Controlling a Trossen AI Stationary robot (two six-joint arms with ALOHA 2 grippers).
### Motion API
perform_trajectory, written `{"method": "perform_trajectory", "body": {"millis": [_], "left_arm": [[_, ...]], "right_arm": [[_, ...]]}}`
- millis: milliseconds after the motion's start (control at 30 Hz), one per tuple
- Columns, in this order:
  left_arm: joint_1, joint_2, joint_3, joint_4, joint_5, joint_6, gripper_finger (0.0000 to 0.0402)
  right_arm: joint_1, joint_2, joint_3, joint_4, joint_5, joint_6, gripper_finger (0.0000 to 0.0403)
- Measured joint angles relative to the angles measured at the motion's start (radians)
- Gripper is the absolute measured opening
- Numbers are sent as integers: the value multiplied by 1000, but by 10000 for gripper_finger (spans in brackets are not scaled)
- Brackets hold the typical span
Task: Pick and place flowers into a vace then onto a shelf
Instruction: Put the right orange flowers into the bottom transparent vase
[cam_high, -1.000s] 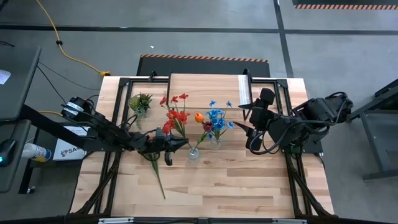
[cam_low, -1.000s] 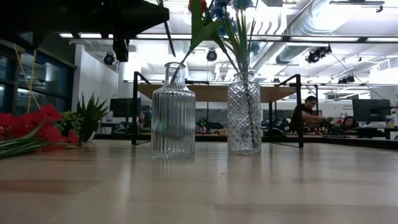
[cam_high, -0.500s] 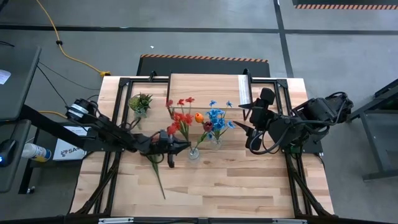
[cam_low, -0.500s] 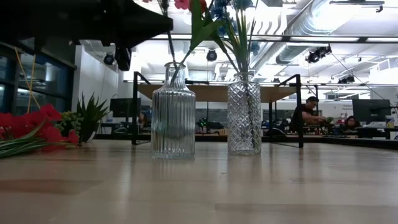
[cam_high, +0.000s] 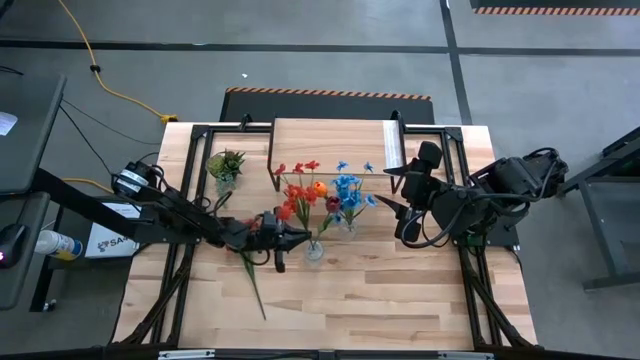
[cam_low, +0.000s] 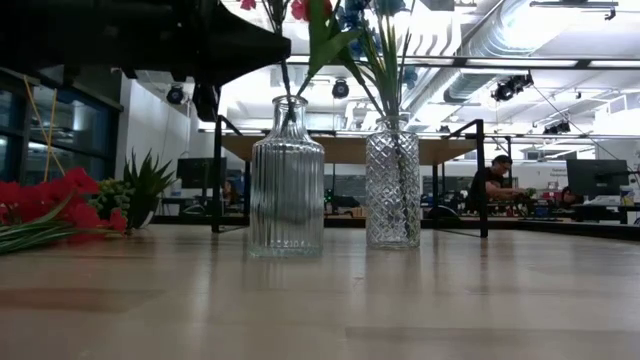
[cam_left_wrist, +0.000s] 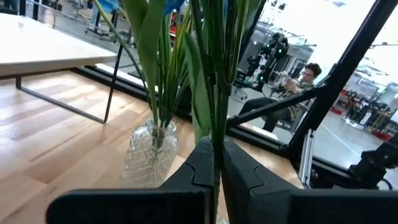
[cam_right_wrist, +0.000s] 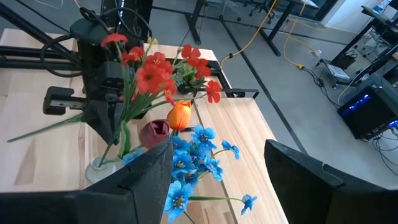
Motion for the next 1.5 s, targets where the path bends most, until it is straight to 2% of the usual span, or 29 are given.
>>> {"method": "perform_trajectory", "body": {"millis": [133,300,400,767,1200,1500], "left_arm": [[0,0,0,-14,8,-17,44],[0,0,0,-21,8,-41,79],[0,0,0,-22,17,-45,86],[-1,-1,-1,-51,94,-94,69],[-2,-1,-1,-51,111,-96,69],[-35,-1,-1,-88,87,-119,78]], "right_arm": [[0,0,0,0,-3,0,245],[0,0,0,0,-3,0,245],[0,0,0,0,-3,0,245],[0,0,0,0,-3,0,245],[0,0,0,0,-3,0,245],[0,0,0,0,-3,0,245]]}}
